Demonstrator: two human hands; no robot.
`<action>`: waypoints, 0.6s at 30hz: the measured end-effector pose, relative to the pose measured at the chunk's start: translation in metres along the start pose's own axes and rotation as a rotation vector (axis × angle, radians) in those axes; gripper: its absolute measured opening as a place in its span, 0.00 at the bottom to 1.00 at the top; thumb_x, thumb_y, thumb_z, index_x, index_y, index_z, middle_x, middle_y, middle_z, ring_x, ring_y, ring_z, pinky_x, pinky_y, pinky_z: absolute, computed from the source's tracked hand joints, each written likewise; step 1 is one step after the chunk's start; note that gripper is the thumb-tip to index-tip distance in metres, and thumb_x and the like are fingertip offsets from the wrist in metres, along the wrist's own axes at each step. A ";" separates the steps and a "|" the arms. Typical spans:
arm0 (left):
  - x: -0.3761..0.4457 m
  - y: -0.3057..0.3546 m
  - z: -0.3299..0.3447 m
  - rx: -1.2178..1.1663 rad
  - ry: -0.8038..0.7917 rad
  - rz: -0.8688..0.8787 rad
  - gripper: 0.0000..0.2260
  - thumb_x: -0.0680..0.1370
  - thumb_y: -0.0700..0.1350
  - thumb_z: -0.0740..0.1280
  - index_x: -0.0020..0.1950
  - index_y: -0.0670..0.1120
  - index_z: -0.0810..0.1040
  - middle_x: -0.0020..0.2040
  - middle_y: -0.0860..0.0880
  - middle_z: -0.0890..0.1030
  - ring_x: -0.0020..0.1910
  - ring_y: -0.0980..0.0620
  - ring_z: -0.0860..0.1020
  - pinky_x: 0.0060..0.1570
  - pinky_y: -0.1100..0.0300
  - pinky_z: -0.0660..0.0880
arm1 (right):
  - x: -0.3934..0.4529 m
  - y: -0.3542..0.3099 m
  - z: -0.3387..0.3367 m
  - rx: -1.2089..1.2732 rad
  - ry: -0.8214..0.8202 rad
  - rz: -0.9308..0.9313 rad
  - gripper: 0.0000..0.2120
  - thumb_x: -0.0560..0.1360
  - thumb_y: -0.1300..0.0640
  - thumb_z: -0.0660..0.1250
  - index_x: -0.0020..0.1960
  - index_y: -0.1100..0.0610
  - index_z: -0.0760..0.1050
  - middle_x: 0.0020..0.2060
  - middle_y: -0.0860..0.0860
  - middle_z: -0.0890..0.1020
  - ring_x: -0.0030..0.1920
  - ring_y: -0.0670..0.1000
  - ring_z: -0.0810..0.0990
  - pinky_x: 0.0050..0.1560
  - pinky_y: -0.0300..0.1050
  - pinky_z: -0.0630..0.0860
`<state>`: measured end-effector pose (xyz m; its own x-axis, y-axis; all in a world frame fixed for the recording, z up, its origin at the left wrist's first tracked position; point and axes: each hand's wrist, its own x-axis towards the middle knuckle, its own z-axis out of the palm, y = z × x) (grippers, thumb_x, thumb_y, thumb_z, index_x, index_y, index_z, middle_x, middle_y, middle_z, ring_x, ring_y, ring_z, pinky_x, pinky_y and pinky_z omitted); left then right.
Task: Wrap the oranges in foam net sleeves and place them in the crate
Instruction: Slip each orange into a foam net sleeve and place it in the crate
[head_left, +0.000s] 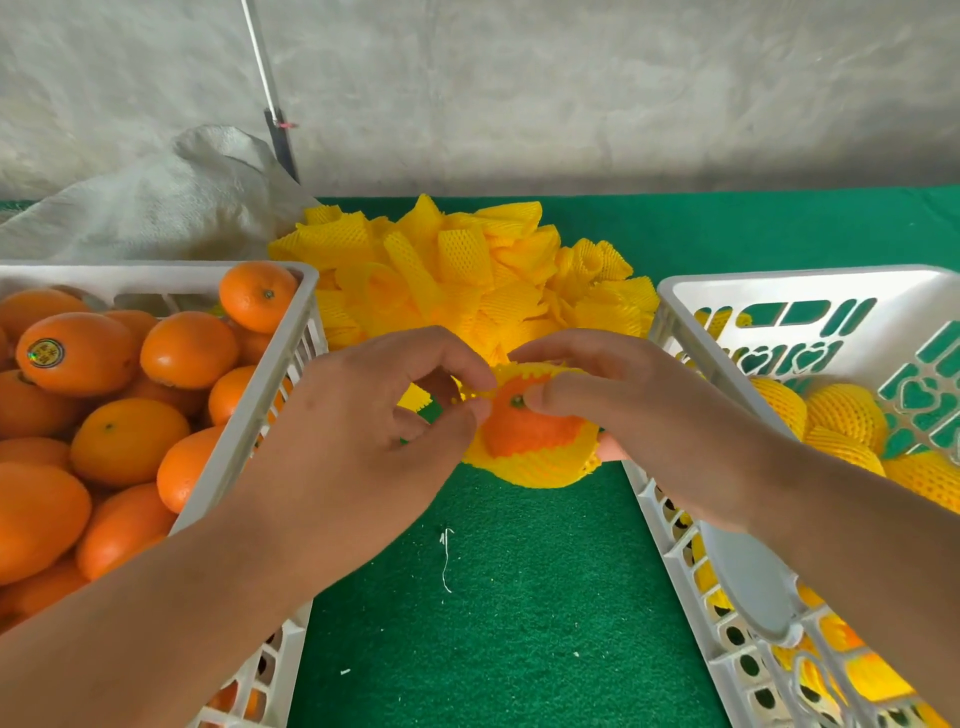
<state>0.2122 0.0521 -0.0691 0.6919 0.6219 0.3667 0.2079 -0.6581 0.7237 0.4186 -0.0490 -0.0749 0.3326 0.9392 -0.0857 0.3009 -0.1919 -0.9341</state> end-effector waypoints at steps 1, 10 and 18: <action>0.000 0.000 -0.001 -0.012 -0.017 -0.014 0.12 0.77 0.61 0.69 0.59 0.63 0.79 0.55 0.60 0.82 0.41 0.52 0.87 0.44 0.48 0.83 | 0.000 -0.001 -0.001 0.025 0.004 0.011 0.17 0.70 0.40 0.74 0.59 0.35 0.83 0.60 0.40 0.85 0.61 0.44 0.83 0.64 0.57 0.77; 0.000 -0.005 0.004 0.193 -0.356 0.097 0.43 0.66 0.68 0.80 0.75 0.77 0.59 0.69 0.75 0.66 0.66 0.73 0.69 0.48 0.74 0.74 | -0.002 0.002 -0.002 0.262 -0.389 0.055 0.17 0.84 0.46 0.68 0.68 0.51 0.81 0.65 0.51 0.84 0.67 0.54 0.82 0.73 0.67 0.72; 0.003 -0.008 0.000 0.191 -0.153 0.017 0.30 0.66 0.77 0.70 0.63 0.68 0.70 0.55 0.68 0.79 0.52 0.68 0.79 0.39 0.65 0.77 | 0.004 0.003 -0.008 0.265 -0.204 0.168 0.29 0.80 0.33 0.59 0.68 0.52 0.80 0.61 0.51 0.86 0.61 0.53 0.85 0.64 0.59 0.81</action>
<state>0.2124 0.0588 -0.0734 0.7904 0.5476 0.2745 0.3117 -0.7453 0.5894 0.4282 -0.0478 -0.0755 0.1650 0.9435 -0.2874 0.0067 -0.2924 -0.9563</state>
